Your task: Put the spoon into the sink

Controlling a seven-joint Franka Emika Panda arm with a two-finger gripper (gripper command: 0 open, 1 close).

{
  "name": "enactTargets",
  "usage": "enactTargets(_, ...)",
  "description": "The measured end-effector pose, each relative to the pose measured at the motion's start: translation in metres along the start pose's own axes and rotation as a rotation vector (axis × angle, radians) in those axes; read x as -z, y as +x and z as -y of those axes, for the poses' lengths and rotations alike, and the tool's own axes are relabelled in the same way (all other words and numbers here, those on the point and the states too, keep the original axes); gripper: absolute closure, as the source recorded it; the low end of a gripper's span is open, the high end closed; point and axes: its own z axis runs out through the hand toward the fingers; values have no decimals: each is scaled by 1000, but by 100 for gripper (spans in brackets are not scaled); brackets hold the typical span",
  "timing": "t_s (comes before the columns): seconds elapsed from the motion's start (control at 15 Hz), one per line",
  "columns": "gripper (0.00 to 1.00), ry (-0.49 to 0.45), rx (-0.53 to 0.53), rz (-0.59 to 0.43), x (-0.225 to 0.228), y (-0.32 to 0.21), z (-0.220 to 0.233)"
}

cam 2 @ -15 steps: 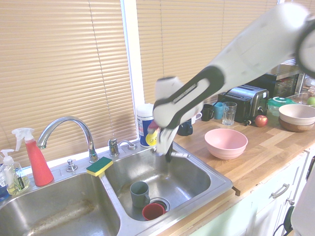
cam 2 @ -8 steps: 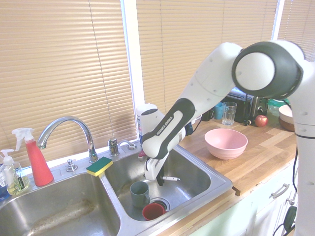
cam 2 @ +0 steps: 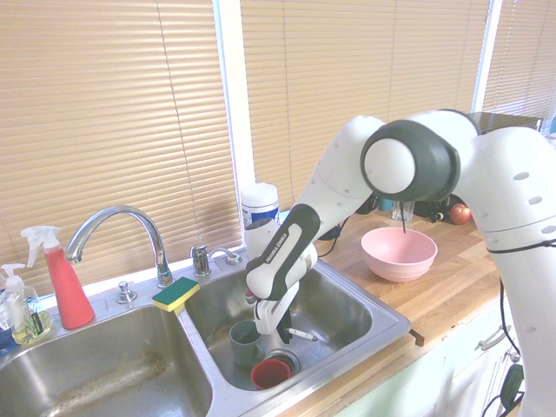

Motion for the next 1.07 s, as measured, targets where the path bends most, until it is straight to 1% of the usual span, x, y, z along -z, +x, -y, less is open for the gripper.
enactTargets(0.27, 100, 6, -1, -7, 0, 7, 7)
enactTargets(0.33, 0, 5, -3, -7, 0, 9, 7)
enactTargets(1.07, 0, -7, -16, 6, 2, 18, 0)
